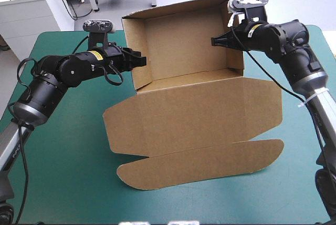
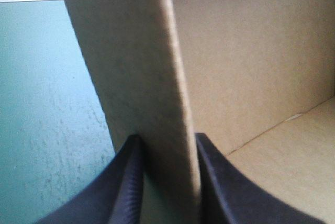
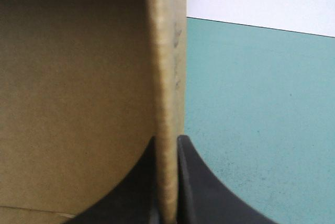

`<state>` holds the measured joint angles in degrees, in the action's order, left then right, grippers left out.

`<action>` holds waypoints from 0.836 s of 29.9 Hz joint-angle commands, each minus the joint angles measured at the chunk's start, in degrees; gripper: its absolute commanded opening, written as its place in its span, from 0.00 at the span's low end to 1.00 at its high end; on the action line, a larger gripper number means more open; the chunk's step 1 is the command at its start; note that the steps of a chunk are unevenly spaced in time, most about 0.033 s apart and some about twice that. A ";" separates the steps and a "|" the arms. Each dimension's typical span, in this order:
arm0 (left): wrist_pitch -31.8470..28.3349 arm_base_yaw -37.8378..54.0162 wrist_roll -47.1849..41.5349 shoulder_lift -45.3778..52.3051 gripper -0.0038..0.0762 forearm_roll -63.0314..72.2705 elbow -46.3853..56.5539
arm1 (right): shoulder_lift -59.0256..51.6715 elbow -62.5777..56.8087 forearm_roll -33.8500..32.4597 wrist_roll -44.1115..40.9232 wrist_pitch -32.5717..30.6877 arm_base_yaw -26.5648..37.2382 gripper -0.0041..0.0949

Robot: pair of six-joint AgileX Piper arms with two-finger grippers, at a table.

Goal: Fold the box

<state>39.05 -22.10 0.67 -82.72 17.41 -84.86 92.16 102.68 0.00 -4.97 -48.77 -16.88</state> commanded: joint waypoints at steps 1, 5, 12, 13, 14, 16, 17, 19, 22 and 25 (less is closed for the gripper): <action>-3.36 -1.13 -0.67 1.44 0.13 4.40 -2.54 | -2.07 1.65 5.56 -0.88 5.68 -1.27 0.05; -3.47 -1.13 -0.67 1.44 0.04 4.72 -2.54 | -2.07 1.65 5.72 -0.99 6.06 -1.27 0.04; -0.40 -1.13 -0.67 0.97 0.04 3.31 -2.57 | -1.50 1.65 5.79 -0.62 2.06 -1.27 0.04; 0.32 -1.13 -0.67 0.72 0.04 3.04 -2.67 | -1.14 1.65 5.79 -0.62 0.75 -1.27 0.04; 1.61 -1.02 -0.67 0.19 0.04 2.93 -3.05 | -0.71 1.65 5.79 -0.49 -0.94 -1.27 0.04; 5.63 -0.44 -0.67 -1.46 0.04 2.67 -4.36 | 0.27 1.65 5.79 0.17 -3.94 -1.27 0.04; 8.17 -0.12 -0.67 -2.45 0.04 2.17 -5.32 | 0.95 1.65 5.79 0.42 -5.60 -1.27 0.04; 13.45 0.39 -0.67 -4.48 0.04 -0.08 -7.39 | 2.09 1.65 5.79 0.57 -8.35 -1.27 0.04; 19.62 0.50 -0.67 -7.50 0.04 -3.36 -10.13 | 3.90 1.65 6.05 0.57 -11.24 -1.27 0.04; 22.84 0.50 -0.67 -10.51 0.04 -4.92 -11.95 | 5.89 1.65 8.11 0.57 -13.17 -1.27 0.04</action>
<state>61.08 -20.92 -1.86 -93.51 10.07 -93.42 99.42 102.68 3.25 -5.58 -63.32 -17.55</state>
